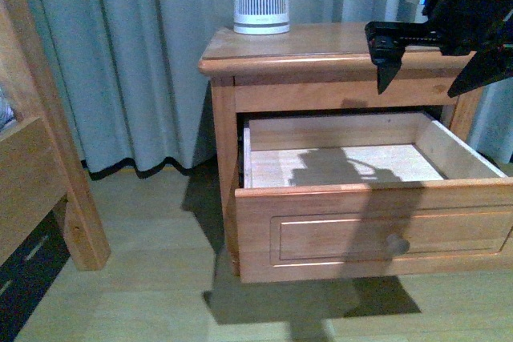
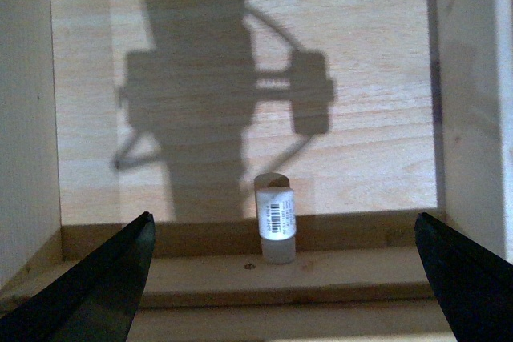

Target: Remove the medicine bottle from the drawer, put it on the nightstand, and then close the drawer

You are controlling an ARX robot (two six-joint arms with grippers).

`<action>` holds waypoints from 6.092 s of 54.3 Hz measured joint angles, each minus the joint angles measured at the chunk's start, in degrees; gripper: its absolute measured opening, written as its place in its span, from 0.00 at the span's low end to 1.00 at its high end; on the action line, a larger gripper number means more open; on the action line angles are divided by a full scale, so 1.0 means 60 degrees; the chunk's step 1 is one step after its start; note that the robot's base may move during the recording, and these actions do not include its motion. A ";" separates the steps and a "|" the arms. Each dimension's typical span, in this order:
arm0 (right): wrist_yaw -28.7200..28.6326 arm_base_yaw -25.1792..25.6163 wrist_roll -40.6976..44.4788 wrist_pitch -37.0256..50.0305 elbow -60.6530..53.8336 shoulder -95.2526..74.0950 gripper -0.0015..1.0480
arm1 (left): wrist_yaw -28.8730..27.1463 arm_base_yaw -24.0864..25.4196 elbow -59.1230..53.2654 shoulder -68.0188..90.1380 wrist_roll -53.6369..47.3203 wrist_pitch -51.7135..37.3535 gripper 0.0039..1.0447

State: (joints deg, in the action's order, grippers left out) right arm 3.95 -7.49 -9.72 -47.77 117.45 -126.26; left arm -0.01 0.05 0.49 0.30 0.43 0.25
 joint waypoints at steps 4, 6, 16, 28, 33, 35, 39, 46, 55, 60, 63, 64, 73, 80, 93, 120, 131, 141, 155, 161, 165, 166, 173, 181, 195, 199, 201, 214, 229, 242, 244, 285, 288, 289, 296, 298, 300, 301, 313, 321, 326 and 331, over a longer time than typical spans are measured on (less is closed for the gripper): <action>0.0025 -0.0084 0.0000 -0.0098 0.0313 -0.0390 0.93 | 0.0000 0.0000 0.0000 0.0000 0.0000 0.0000 0.94; 0.0033 -0.0098 0.0004 -0.0128 0.0408 -0.0539 0.93 | 0.0000 0.0000 0.0000 0.0000 0.0000 0.0000 0.94; 0.0029 -0.0102 0.0004 -0.0022 0.0514 -0.1166 0.93 | 0.0000 0.0000 0.0000 0.0000 0.0000 0.0000 0.94; 0.0004 -0.0091 0.0007 0.0408 0.0463 -0.1654 0.93 | 0.0000 0.0000 0.0000 0.0000 0.0000 0.0000 0.94; -0.0087 -0.0091 0.0004 0.0525 0.0459 -0.1865 0.93 | 0.0000 0.0000 0.0000 0.0000 0.0000 0.0000 0.94; -0.0117 -0.0091 -0.0004 0.0543 0.0452 -0.1931 0.93 | 0.0000 0.0000 0.0000 0.0000 0.0000 0.0000 0.94; -0.0127 -0.0091 -0.0029 0.0597 0.0372 -0.2051 0.93 | 0.0000 0.0000 0.0000 0.0000 0.0000 0.0000 0.94; -0.0109 -0.0091 -0.0073 0.0776 -0.0047 -0.2211 0.93 | 0.0000 0.0000 0.0000 0.0000 0.0000 0.0000 0.94; -0.0113 -0.0091 -0.0146 0.1060 -0.0656 -0.2262 0.93 | 0.0000 0.0000 0.0000 0.0000 0.0000 0.0000 0.94; -0.0124 -0.0091 -0.0178 0.1177 -0.0918 -0.2277 0.93 | 0.0000 0.0000 0.0000 -0.0004 0.0000 0.0000 0.94; -0.0135 -0.0091 -0.0197 0.1224 -0.0969 -0.2295 0.93 | 0.0000 0.0000 0.0000 0.0000 0.0000 0.0000 0.94; -0.0168 -0.0091 -0.0211 0.1268 -0.0987 -0.2299 0.93 | 0.0000 0.0000 0.0000 -0.0004 0.0000 0.0000 0.94; -0.0069 -0.0091 -0.0255 0.1410 -0.1056 -0.2346 0.74 | 0.0000 0.0000 0.0000 -0.0004 0.0000 0.0000 0.94; -0.0040 -0.0091 -0.0317 0.1479 -0.1056 -0.2422 0.55 | 0.0000 0.0000 0.0000 0.0000 0.0000 0.0000 0.94; 0.0069 -0.0106 -0.0390 0.1679 -0.1053 -0.2473 0.29 | 0.0000 0.0000 0.0000 0.0000 0.0000 0.0000 0.94; -0.0113 -0.0313 0.0459 0.3585 -0.2164 -0.0845 0.28 | 0.0000 0.0000 0.0000 0.0000 0.0000 0.0000 0.94; -0.0175 -0.0597 0.1530 0.5158 -0.3104 0.1180 0.28 | 0.0000 0.0000 0.0000 0.0000 0.0000 0.0000 0.94; 0.0248 -0.0557 0.2342 0.5650 -0.2204 0.1588 0.28 | 0.0000 0.0000 0.0000 0.0000 0.0000 0.0000 0.94; 0.0958 0.0113 0.2922 0.4455 0.1996 -0.0561 0.28 | 0.0000 0.0000 0.0000 0.0000 0.0000 0.0000 0.94; 0.1144 0.0313 0.3337 0.4907 0.3224 -0.1639 0.28 | 0.0000 0.0000 0.0000 -0.0004 0.0000 0.0000 0.94; 0.1169 0.0339 0.3617 0.5351 0.3490 -0.2029 0.28 | 0.0000 0.0000 0.0000 0.0000 0.0000 0.0000 0.94; 0.1169 0.0331 0.3679 0.5515 0.3490 -0.2087 0.28 | 0.0000 0.0000 0.0000 0.0000 0.0000 0.0000 0.94; 0.1166 0.0189 0.4339 0.7209 0.3151 -0.2189 0.28 | 0.0000 0.0000 0.0000 0.0000 0.0000 0.0000 0.94; 0.1049 0.0058 0.4666 0.8699 0.2277 -0.2208 0.28 | 0.0000 0.0000 0.0000 0.0000 0.0000 0.0000 0.94; 0.0823 0.0062 0.4484 0.9836 0.1836 -0.2510 0.28 | 0.0000 0.0000 0.0000 -0.0004 0.0000 0.0000 0.94; 0.0725 0.0058 0.4280 0.9810 0.1836 -0.2634 0.28 | 0.0000 0.0000 0.0000 0.0000 0.0000 0.0000 0.94; 0.0692 0.0058 0.4095 0.9737 0.1836 -0.2728 0.28 | 0.0000 0.0000 0.0000 0.0000 0.0000 0.0000 0.94; 0.0678 0.0047 0.3013 0.9621 0.1865 -0.2991 0.27 | 0.0000 0.0000 0.0000 -0.0004 0.0000 0.0000 0.94; 0.0729 -0.0033 0.2528 0.9715 0.1763 -0.3180 0.57 | 0.0000 0.0000 0.0000 -0.0004 0.0000 0.0000 0.94; 0.0652 -0.0109 0.2262 1.0160 0.1290 -0.3122 0.91 | 0.0000 0.0000 0.0000 -0.0004 0.0000 0.0000 0.94; 0.0627 -0.0109 0.2237 1.0211 0.1213 -0.3078 0.95 | 0.0000 0.0000 0.0000 -0.0004 0.0000 0.0000 0.94; 0.0328 -0.0182 0.0630 1.0003 -0.4156 0.2616 0.93 | 0.0000 0.0000 0.0000 -0.0004 0.0000 0.0000 0.94; 0.0109 -0.0229 0.0255 0.9723 -0.5173 0.3300 0.93 | 0.0000 0.0000 0.0000 -0.0004 0.0000 0.0000 0.94; 0.0062 -0.0251 0.0142 0.9661 -0.5592 0.3559 0.93 | 0.0000 0.0000 0.0000 -0.0004 -0.0004 0.0000 0.94; -0.0240 -0.0382 -0.0353 0.9752 -0.8215 0.4892 0.93 | 0.0000 0.0000 0.0000 -0.0004 0.0000 0.0000 0.94; -0.0248 -0.0426 -0.0470 0.9952 -0.9078 0.5184 0.93 | 0.0000 0.0000 0.0000 -0.0004 0.0000 0.0000 0.94; -0.0277 -0.0463 -0.0539 1.0116 -0.9694 0.5311 0.93 | 0.0000 0.0000 0.0000 -0.0004 0.0000 0.0000 0.94; -0.0273 -0.0484 -0.0590 1.0320 -1.0276 0.5359 0.93 | 0.0000 0.0000 0.0000 -0.0004 0.0000 0.0000 0.94; 0.0750 -0.0521 -0.0317 1.3231 -1.3606 0.4466 0.70 | 0.0000 0.0000 0.0000 -0.0004 0.0000 0.0000 0.94; 0.1133 -0.0528 -0.0051 1.4863 -1.4291 0.3446 0.46 | 0.0000 0.0000 0.0000 -0.0004 0.0000 0.0000 0.94; 0.1384 -0.0528 0.0291 1.5726 -1.4294 0.2783 0.33 | 0.0000 0.0000 0.0000 -0.0004 0.0000 0.0000 0.94; 0.1621 -0.0499 0.0634 1.6597 -1.4043 0.2102 0.18 | 0.0000 0.0000 0.0000 -0.0004 0.0000 0.0000 0.94</action>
State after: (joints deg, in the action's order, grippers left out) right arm 13.67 -10.48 -5.91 51.81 33.19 -113.65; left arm -0.01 0.05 0.49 0.27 0.43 0.25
